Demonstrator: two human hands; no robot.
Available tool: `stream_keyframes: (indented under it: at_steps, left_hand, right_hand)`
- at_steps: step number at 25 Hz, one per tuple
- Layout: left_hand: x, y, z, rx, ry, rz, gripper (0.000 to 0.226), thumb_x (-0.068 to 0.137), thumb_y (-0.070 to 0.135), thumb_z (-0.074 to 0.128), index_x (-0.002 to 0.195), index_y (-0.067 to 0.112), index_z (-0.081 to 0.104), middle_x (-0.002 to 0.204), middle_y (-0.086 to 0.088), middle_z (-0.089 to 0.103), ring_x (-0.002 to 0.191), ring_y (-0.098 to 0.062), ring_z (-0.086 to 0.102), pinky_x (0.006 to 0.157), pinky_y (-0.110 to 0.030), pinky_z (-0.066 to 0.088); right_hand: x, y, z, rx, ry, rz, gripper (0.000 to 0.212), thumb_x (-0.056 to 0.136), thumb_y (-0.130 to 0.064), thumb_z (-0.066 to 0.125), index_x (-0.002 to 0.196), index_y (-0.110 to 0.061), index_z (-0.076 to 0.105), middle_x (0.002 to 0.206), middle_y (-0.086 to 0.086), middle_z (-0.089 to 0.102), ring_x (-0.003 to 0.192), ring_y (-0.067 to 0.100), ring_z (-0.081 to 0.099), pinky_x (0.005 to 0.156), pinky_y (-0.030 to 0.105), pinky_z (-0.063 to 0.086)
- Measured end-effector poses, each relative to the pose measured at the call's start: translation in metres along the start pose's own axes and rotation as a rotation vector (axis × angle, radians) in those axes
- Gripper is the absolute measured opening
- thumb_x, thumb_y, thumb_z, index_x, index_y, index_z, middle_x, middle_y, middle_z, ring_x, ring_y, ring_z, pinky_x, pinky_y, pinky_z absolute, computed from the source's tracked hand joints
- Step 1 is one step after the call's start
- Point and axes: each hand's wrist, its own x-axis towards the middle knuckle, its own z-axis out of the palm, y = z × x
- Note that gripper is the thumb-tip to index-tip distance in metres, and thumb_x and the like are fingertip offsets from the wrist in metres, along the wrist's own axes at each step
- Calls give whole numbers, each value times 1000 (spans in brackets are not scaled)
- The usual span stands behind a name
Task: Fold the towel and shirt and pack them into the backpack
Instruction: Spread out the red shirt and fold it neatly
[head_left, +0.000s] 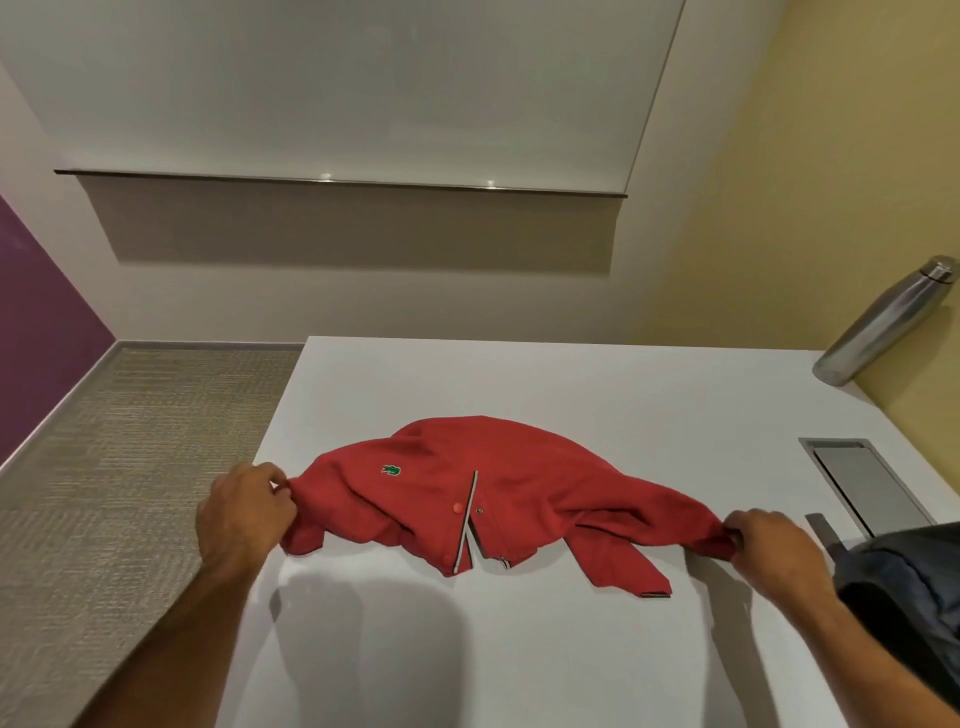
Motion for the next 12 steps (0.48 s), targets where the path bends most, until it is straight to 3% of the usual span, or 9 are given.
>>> stream_keyframes:
  at_steps: [2, 3, 5, 7, 10, 12]
  left_hand:
    - [-9, 1, 14, 185, 50, 223, 24, 73, 14, 69, 97, 17, 69, 97, -6, 65, 89, -31, 58, 75, -43, 46]
    - [-13, 4, 21, 238, 94, 374, 33, 68, 13, 71, 101, 14, 67, 99, -8, 64, 87, -33, 57, 72, -43, 42]
    - [-22, 8, 35, 276, 169, 706, 44, 62, 17, 70, 106, 12, 65, 104, -11, 63, 86, -35, 58, 71, -43, 39]
    - [-26, 12, 51, 282, 162, 938, 42, 65, 21, 69, 105, 11, 68, 105, -13, 65, 90, -36, 61, 75, -44, 41]
    - [-32, 21, 72, 304, 121, 978, 28, 68, 17, 68, 95, 13, 69, 96, -11, 68, 84, -33, 62, 75, -43, 43]
    - [-35, 29, 79, 302, 91, 953, 12, 83, 21, 55, 86, 16, 66, 87, -8, 66, 77, -32, 61, 71, -41, 43]
  right_hand:
    - [-6, -4, 18, 2, 0, 18, 34, 77, -52, 68, 83, -19, 70, 79, 1, 68, 79, 29, 63, 56, 31, 40]
    - [-10, -9, 28, 34, 56, -11, 30, 76, -47, 65, 82, -18, 69, 78, 3, 68, 77, 32, 61, 57, 33, 44]
    - [-20, -28, 40, 150, 219, -194, 28, 69, -34, 52, 83, -20, 72, 78, 2, 69, 73, 33, 60, 59, 36, 48]
    - [-29, -65, 43, 226, 329, -393, 28, 69, -30, 56, 88, -19, 74, 82, 1, 69, 74, 30, 63, 62, 37, 52]
    - [-29, -123, 54, 211, 382, -623, 31, 72, -24, 61, 97, -11, 73, 95, 4, 71, 86, 25, 65, 75, 36, 56]
    - [-22, -147, 63, 110, 352, -711, 37, 74, -22, 67, 108, -8, 72, 106, 6, 71, 96, 25, 66, 86, 36, 56]
